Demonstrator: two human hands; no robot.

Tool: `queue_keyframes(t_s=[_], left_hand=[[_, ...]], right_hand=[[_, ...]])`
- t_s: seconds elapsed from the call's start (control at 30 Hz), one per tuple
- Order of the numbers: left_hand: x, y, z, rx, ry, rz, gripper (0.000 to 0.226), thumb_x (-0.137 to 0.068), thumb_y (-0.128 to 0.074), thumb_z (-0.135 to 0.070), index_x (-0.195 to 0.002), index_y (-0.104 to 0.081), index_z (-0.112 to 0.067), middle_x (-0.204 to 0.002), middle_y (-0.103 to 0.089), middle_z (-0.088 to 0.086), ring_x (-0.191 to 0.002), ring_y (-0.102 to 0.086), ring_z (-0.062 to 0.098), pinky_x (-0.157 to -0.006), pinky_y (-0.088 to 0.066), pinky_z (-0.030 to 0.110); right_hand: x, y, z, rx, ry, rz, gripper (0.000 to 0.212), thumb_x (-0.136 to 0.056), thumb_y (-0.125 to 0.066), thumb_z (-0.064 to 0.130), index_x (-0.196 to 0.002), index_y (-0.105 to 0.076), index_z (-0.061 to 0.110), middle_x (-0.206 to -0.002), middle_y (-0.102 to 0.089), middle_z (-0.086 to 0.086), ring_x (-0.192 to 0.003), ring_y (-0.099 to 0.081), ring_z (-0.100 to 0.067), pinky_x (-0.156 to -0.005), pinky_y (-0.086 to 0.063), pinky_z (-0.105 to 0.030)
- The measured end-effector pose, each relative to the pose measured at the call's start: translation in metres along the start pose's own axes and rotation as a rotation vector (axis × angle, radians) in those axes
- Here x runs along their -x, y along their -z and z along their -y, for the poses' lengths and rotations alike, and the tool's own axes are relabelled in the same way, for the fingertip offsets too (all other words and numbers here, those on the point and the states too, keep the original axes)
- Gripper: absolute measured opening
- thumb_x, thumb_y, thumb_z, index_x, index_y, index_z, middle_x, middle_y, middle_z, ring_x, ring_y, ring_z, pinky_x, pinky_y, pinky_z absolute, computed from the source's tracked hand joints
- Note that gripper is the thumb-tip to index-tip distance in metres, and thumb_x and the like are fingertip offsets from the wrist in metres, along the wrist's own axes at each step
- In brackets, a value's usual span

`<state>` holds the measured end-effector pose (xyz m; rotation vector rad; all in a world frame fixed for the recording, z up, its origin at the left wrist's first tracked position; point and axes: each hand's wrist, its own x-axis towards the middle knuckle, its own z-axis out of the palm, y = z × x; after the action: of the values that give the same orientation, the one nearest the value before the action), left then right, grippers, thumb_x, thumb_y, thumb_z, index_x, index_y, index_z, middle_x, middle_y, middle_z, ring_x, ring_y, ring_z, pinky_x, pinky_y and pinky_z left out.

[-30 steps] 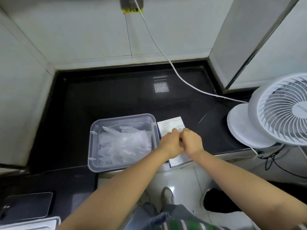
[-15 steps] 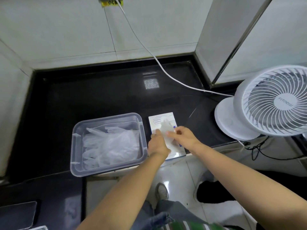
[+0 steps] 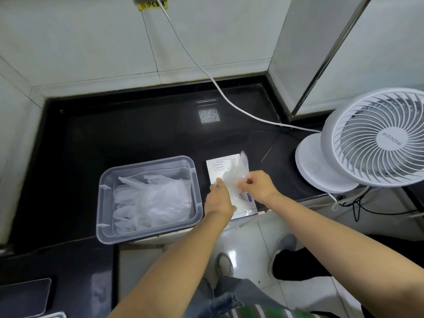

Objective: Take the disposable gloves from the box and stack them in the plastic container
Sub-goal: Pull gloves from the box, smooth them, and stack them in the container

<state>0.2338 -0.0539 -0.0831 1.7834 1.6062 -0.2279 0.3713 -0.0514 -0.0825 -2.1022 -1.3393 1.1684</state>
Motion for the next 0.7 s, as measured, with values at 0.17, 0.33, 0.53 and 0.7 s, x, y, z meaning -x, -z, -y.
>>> queue_keyframes(t_s=[0.17, 0.33, 0.53, 0.7], left_hand=[[0.001, 0.001, 0.001, -0.035, -0.024, 0.005, 0.099, -0.088, -0.072, -0.028, -0.155, -0.002, -0.008, -0.147, -0.030, 0.017, -0.125, -0.049, 0.035, -0.095, -0.045, 0.038], [-0.002, 0.000, 0.000, -0.049, -0.033, 0.015, 0.098, -0.088, -0.072, -0.027, -0.154, -0.003, -0.005, -0.145, -0.031, 0.018, -0.123, -0.051, 0.035, -0.095, -0.046, 0.038], [-0.001, 0.005, -0.001, 0.016, -0.011, 0.054, 0.094, -0.089, -0.070, -0.028, -0.155, -0.006, -0.007, -0.146, -0.031, 0.014, -0.124, -0.049, 0.035, -0.098, -0.044, 0.038], [0.003, 0.029, 0.001, 0.448, -0.088, -0.079, 0.012, -0.091, -0.055, -0.005, -0.086, -0.065, -0.002, -0.085, -0.066, 0.015, -0.081, -0.065, 0.029, -0.077, -0.053, 0.033]], right_hand=[[0.000, -0.008, 0.016, -0.164, 0.126, -0.101, 0.039, -0.083, -0.076, 0.016, -0.060, -0.046, 0.007, -0.059, -0.044, -0.003, -0.057, -0.039, -0.015, -0.055, -0.039, -0.028], [0.001, 0.005, 0.031, -0.389, 0.204, -0.207, 0.036, -0.086, -0.075, 0.020, -0.067, -0.048, 0.005, -0.063, -0.045, -0.009, -0.061, -0.042, -0.017, -0.057, -0.042, -0.029], [-0.003, 0.021, 0.059, -0.680, 0.233, -0.267, 0.054, -0.087, -0.067, 0.040, -0.090, -0.049, -0.011, -0.077, -0.056, -0.015, -0.068, -0.056, -0.023, -0.064, -0.050, -0.036], [-0.006, 0.015, 0.056, -0.618, 0.189, -0.168, 0.070, -0.074, -0.069, 0.053, -0.088, -0.049, -0.012, -0.077, -0.055, -0.020, -0.072, -0.054, -0.026, -0.064, -0.048, -0.040]])
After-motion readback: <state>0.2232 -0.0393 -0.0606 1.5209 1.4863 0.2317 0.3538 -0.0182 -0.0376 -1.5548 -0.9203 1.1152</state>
